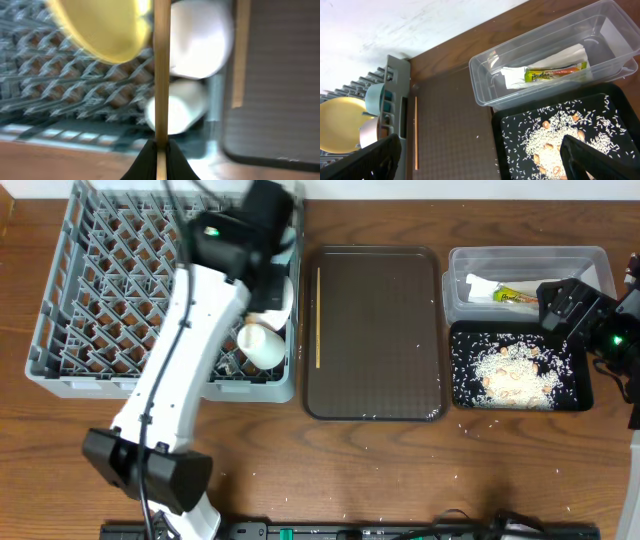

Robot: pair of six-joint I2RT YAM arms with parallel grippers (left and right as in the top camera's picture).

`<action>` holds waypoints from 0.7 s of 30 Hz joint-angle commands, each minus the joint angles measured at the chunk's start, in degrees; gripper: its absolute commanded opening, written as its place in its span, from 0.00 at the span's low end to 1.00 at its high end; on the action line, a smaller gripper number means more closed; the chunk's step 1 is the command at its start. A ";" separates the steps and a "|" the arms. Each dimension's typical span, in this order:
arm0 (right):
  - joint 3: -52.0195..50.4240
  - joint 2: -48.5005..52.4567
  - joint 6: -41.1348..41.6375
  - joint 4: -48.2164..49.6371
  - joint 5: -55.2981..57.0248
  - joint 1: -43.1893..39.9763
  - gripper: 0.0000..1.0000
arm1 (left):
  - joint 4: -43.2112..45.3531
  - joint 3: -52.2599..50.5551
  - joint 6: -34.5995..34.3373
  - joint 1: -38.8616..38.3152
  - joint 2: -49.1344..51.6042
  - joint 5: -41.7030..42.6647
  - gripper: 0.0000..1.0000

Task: Sort waste into correct bins and load items into the dishwasher
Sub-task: 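Carry the chopstick to the rack and insert it beside the plates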

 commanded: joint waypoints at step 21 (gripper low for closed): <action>0.48 0.17 0.31 -0.02 -0.04 -0.26 0.99 | 13.73 -19.98 8.11 10.62 2.21 1.09 0.53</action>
